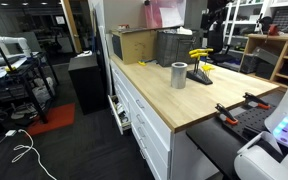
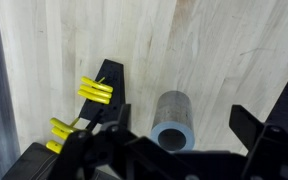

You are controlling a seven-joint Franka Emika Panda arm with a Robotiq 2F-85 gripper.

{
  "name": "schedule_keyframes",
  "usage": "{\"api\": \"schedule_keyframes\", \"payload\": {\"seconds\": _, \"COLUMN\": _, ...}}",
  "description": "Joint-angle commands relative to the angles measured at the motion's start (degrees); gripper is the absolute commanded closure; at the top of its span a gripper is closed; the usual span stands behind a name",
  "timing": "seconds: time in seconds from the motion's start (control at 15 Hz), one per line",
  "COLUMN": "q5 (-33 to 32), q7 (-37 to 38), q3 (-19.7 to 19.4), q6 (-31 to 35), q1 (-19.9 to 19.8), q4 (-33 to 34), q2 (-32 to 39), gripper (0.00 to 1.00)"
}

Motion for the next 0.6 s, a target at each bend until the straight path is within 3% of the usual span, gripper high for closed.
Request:
{"api": "schedule_keyframes", "payload": {"seconds": 0.0, "q5": 0.86, "q7": 1.74, "q3": -1.96, "q6": 0.46, "q1": -1.18, "q4": 4.97, "q2": 7.13, "gripper": 0.00}}
{"api": "schedule_keyframes", "payload": {"seconds": 0.53, "q5": 3.31, "q7": 12.32, "q3": -4.11, "q6": -0.30, "q1": -4.81, "q4": 9.52, "q2": 16.59, "gripper": 0.00}}
